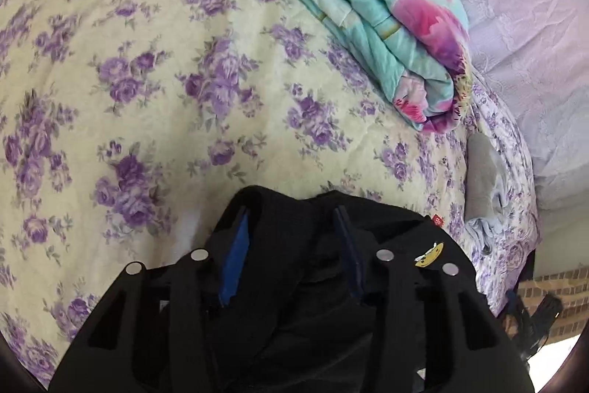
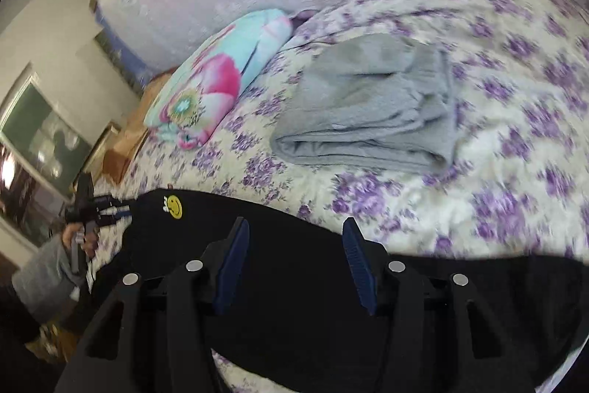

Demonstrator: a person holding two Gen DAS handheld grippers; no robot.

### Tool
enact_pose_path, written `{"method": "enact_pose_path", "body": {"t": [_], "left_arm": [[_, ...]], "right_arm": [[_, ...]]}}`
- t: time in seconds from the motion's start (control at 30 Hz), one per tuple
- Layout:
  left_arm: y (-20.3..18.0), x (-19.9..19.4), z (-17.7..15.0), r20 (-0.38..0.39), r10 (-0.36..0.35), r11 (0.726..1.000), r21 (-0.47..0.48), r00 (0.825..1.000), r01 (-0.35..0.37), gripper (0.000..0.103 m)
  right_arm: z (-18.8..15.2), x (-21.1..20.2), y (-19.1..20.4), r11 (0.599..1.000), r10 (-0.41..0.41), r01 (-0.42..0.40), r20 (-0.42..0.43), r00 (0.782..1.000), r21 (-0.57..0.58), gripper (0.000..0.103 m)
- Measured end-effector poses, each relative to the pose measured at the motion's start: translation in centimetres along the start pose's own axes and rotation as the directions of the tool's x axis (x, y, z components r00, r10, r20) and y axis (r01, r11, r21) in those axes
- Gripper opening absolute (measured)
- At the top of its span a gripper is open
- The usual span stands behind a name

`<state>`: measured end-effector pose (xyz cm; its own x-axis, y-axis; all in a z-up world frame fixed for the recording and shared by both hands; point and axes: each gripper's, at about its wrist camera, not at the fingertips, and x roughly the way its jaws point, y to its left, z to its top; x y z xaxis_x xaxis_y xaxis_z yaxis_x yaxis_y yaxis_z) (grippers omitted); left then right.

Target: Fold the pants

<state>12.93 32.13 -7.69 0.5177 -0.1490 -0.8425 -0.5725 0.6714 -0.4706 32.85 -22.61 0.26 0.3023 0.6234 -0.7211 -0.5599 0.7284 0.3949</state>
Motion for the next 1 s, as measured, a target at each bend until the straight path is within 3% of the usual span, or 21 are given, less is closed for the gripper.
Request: {"method": "enact_pose_path", "body": {"t": [0.03, 0.2, 0.3, 0.47, 0.53, 0.6, 0.63, 0.83, 0.9, 1.0], "left_arm": [[-0.2, -0.2, 0.1, 0.006, 0.005, 1.0, 0.012, 1.0, -0.005, 0.024], [0.0, -1.1, 1.1, 0.042, -0.006, 1.0, -0.016, 0.999, 0.007, 0.008], [0.7, -1.3, 1.9, 0.051, -0.012, 0.998, -0.06, 0.999, 0.015, 0.006], [0.6, -1.0, 1.6, 0.012, -0.005, 0.998, -0.068, 1.0, 0.006, 0.006], [0.4, -1.6, 1.1, 0.013, -0.019, 0.998, -0.054, 1.0, 0.019, 0.013], [0.4, -2.2, 0.8, 0.008, -0.007, 0.999, -0.051, 1.0, 0.007, 0.048], [0.4, -2.3, 0.8, 0.009, 0.004, 0.999, -0.048, 1.0, -0.004, 0.053], [0.2, -0.9, 1.3, -0.039, 0.023, 0.998, -0.055, 0.999, -0.025, 0.054], [-0.2, 0.1, 1.2, -0.063, 0.023, 0.998, -0.051, 0.998, -0.027, 0.052], [-0.9, 1.0, 1.3, -0.077, 0.048, 0.999, -0.019, 0.996, -0.049, 0.029]], "right_arm": [[0.7, 1.2, 0.4, 0.998, 0.007, -0.009, -0.04, 0.999, -0.061, 0.054], [2.1, 6.1, 0.8, 0.967, 0.014, -0.067, -0.209, 0.978, -0.246, 0.049], [2.2, 8.1, 0.4, 0.952, 0.03, -0.107, -0.261, 0.965, -0.288, 0.043], [2.6, 10.6, 0.8, 0.927, 0.075, -0.192, -0.342, 0.937, -0.323, 0.038], [2.6, 11.0, 1.1, 0.919, 0.104, -0.225, -0.353, 0.93, -0.323, 0.038], [2.4, 11.4, 1.3, 0.913, 0.111, -0.24, -0.364, 0.925, -0.331, 0.038], [2.3, 11.8, 1.4, 0.91, 0.108, -0.243, -0.374, 0.921, -0.336, 0.038], [1.7, 13.2, 1.8, 0.905, 0.083, -0.236, -0.398, 0.914, -0.354, 0.038], [1.6, 13.2, 2.1, 0.899, 0.071, -0.229, -0.392, 0.917, -0.373, 0.029], [1.6, 13.0, 2.3, 0.893, 0.047, -0.211, -0.384, 0.922, -0.397, 0.012]]}}
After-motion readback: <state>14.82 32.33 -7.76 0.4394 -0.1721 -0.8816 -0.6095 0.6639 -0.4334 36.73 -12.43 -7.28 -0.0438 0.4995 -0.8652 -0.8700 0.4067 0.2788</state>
